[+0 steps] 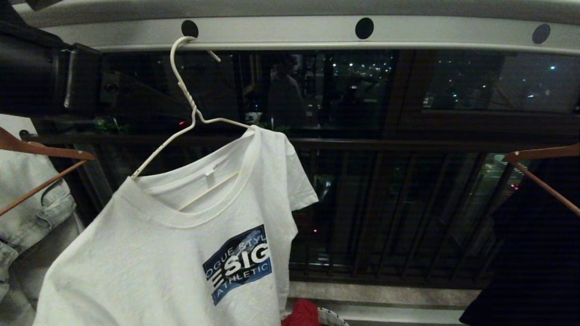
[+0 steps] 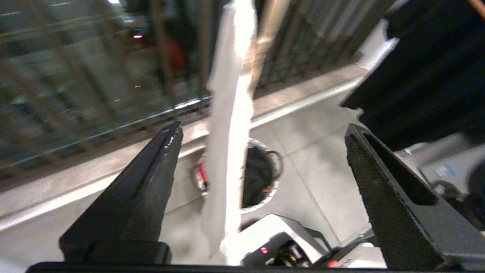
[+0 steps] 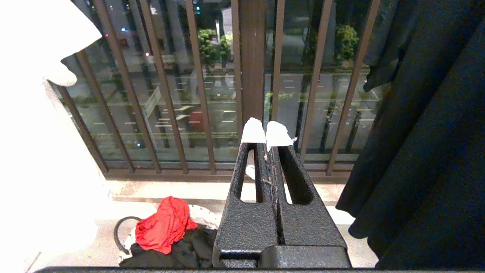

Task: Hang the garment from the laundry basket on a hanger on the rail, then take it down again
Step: Take the clothes off the clothes rack

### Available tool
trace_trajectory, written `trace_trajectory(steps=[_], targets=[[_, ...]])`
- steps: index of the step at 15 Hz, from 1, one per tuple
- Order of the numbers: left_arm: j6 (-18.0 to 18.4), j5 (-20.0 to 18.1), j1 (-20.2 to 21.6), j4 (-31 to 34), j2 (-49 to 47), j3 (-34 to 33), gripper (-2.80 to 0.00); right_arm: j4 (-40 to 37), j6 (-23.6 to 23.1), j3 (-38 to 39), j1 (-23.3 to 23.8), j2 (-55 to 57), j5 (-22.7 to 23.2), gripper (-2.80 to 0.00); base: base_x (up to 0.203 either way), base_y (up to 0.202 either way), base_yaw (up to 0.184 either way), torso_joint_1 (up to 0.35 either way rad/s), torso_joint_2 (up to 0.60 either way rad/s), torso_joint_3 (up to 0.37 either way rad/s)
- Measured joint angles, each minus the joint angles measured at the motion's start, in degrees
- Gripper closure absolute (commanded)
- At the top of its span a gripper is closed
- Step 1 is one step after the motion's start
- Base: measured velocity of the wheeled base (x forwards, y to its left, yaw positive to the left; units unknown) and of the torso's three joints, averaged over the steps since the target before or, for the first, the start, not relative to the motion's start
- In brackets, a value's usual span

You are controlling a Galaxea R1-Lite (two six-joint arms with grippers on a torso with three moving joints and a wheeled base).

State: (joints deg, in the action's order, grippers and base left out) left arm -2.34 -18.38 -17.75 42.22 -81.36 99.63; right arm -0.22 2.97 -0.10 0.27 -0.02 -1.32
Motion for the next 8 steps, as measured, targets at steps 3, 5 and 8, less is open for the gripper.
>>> trace_trajectory(steps=[3,5,8], targets=[[-0.9,4.1,-3.8,-6.9,-1.9,-2.8,-2.80,0.0,0.0,0.0,0.0,0.0,0.0,0.00,0.000,0.000,0.000,0.000,0.00,0.000],[-0.9,10.0,-5.5,-10.3,-3.6,-4.8,-2.80,0.0,0.0,0.0,0.0,0.0,0.0,0.00,0.000,0.000,0.000,0.000,0.00,0.000],[-0.9,11.9,-6.1,-18.7,-4.8,-9.5,-2.80,0.0,0.0,0.0,0.0,0.0,0.0,0.00,0.000,0.000,0.000,0.000,0.00,0.000]])
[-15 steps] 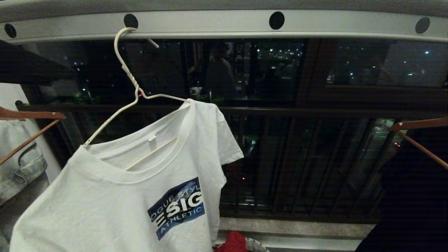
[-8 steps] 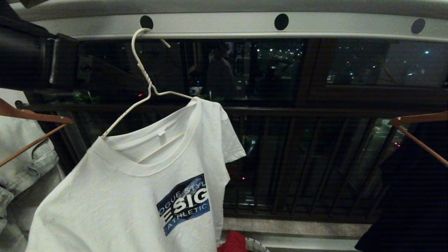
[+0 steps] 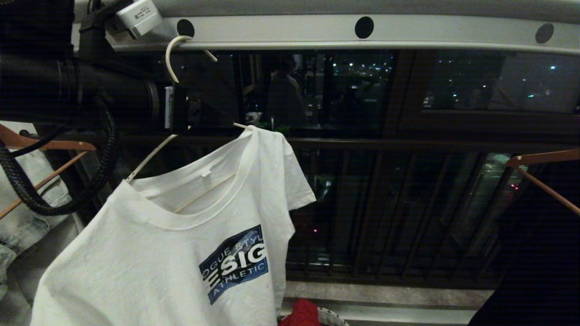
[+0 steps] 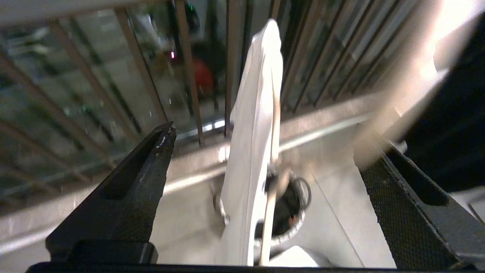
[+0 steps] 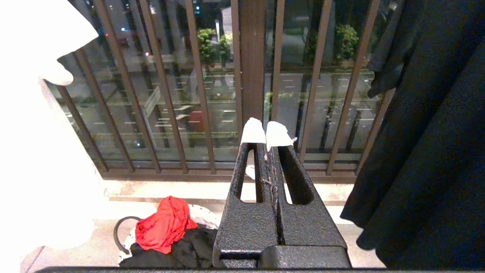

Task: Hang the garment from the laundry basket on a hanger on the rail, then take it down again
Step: Take the clothes off the clothes rack

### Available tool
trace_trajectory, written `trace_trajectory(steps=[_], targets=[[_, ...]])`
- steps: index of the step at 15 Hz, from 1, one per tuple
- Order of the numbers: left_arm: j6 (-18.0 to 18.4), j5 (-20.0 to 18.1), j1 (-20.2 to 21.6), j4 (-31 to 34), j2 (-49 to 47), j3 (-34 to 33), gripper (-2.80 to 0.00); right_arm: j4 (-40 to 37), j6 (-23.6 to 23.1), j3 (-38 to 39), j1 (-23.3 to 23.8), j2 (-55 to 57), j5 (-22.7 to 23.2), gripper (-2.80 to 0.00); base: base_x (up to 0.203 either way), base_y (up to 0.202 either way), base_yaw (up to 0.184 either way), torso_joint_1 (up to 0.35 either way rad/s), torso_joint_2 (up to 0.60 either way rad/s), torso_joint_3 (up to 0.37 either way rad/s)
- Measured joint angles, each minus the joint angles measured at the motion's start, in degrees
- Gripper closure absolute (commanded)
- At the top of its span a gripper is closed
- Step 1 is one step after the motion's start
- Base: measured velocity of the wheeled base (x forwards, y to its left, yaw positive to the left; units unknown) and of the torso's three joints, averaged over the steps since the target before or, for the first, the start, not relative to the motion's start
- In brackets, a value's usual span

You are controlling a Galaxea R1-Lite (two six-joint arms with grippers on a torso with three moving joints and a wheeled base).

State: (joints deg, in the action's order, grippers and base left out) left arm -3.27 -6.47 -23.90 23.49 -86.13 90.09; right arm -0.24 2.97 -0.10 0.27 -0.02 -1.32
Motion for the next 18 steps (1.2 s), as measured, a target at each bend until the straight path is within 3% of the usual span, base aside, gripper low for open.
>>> trace_trajectory(steps=[2,3,18], targets=[[0.0,0.7,-0.1,-5.6,0.0,-3.2,-2.80,0.0,0.0,0.0,0.0,0.0,0.0,0.00,0.000,0.000,0.000,0.000,0.00,0.000],[0.0,1.0,-0.1,-6.9,0.1,-4.3,0.00,0.0,0.0,0.0,0.0,0.0,0.0,0.00,0.000,0.000,0.000,0.000,0.00,0.000],[0.2,1.1,-0.1,-7.2,3.0,-6.2,0.00,0.0,0.0,0.0,0.0,0.0,0.0,0.00,0.000,0.000,0.000,0.000,0.00,0.000]])
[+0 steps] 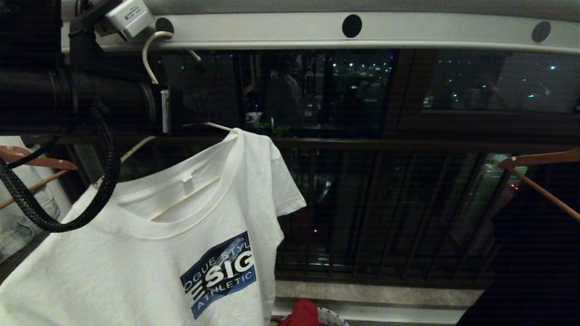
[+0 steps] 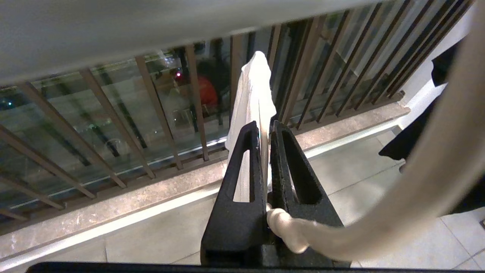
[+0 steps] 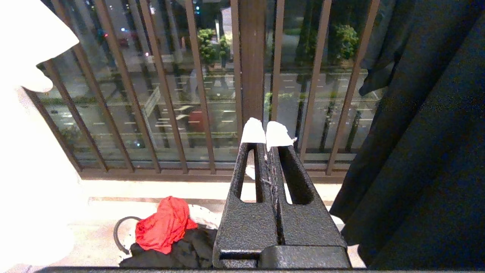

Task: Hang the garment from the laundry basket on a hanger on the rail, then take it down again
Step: Take the clothes off the clothes rack

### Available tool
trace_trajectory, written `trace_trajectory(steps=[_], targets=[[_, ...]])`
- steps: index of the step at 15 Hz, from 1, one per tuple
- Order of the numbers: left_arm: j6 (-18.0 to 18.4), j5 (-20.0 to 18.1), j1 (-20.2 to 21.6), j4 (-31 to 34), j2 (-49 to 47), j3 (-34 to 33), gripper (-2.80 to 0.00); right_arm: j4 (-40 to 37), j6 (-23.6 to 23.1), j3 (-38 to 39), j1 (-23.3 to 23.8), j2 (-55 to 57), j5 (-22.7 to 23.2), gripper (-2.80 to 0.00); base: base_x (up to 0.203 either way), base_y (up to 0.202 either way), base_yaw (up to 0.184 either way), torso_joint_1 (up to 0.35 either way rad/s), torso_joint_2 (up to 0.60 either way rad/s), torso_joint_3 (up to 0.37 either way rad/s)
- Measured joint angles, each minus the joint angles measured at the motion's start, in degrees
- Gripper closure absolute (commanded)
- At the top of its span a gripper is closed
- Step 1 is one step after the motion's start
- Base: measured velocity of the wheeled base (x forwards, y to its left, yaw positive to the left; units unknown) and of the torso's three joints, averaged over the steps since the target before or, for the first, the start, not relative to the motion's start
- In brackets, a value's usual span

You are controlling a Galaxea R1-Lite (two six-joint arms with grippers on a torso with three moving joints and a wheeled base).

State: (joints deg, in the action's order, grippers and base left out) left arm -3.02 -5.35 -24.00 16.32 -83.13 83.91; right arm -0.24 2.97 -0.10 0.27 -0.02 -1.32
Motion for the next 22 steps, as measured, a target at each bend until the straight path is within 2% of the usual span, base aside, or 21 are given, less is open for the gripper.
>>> trace_trajectory(steps=[18,22], targets=[[0.2,-0.2,-0.1,0.0,3.4,2.4,0.00,0.0,0.0,0.0,0.0,0.0,0.0,0.00,0.000,0.000,0.000,0.000,0.00,0.000],[0.2,-0.1,-1.9,0.0,4.9,4.1,0.00,0.0,0.0,0.0,0.0,0.0,0.0,0.00,0.000,0.000,0.000,0.000,0.00,0.000]])
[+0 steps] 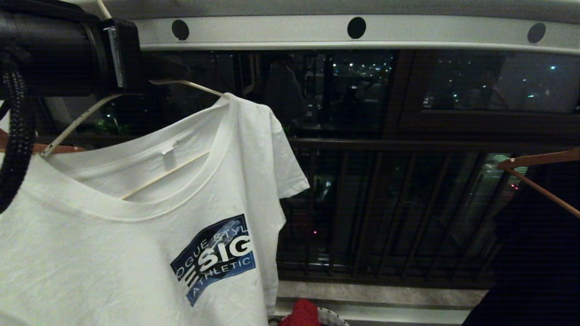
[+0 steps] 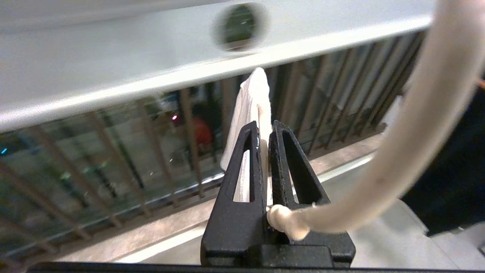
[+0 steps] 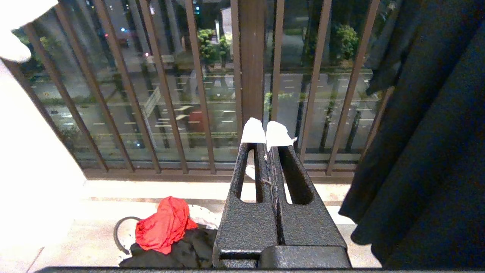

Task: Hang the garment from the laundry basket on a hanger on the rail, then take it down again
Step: Take the clothes off the clothes rack

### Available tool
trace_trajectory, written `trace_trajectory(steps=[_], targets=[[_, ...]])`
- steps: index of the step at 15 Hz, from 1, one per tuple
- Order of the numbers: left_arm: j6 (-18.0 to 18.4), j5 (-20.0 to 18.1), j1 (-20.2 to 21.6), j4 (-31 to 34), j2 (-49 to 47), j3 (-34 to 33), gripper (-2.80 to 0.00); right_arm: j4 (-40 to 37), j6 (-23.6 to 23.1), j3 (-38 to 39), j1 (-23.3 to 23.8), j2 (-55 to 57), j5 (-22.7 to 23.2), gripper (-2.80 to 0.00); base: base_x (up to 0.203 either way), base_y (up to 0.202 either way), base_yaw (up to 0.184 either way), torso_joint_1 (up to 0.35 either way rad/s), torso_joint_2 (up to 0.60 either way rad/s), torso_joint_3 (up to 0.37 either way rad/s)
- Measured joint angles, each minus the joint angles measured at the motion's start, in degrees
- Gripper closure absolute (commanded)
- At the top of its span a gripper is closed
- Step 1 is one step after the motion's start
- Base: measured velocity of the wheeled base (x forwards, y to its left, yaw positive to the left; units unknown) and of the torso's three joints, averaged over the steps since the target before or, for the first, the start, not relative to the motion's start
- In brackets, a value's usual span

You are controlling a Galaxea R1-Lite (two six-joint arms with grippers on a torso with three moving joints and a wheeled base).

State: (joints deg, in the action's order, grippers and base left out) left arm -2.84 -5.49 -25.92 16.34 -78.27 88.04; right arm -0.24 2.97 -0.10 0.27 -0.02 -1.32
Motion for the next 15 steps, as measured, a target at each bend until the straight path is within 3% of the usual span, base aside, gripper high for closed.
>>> trace_trajectory(steps=[4,8,15], targets=[[0.0,0.0,-2.4,0.5,2.2,-1.0,0.00,0.0,0.0,0.0,0.0,0.0,0.0,0.00,0.000,0.000,0.000,0.000,0.00,0.000],[0.1,-0.2,-3.4,-0.2,2.9,-6.1,0.00,0.0,0.0,0.0,0.0,0.0,0.0,0.00,0.000,0.000,0.000,0.000,0.00,0.000],[-0.5,-0.4,-9.3,-15.8,-4.3,-16.5,0.00,0.0,0.0,0.0,0.0,0.0,0.0,0.00,0.000,0.000,0.000,0.000,0.00,0.000]])
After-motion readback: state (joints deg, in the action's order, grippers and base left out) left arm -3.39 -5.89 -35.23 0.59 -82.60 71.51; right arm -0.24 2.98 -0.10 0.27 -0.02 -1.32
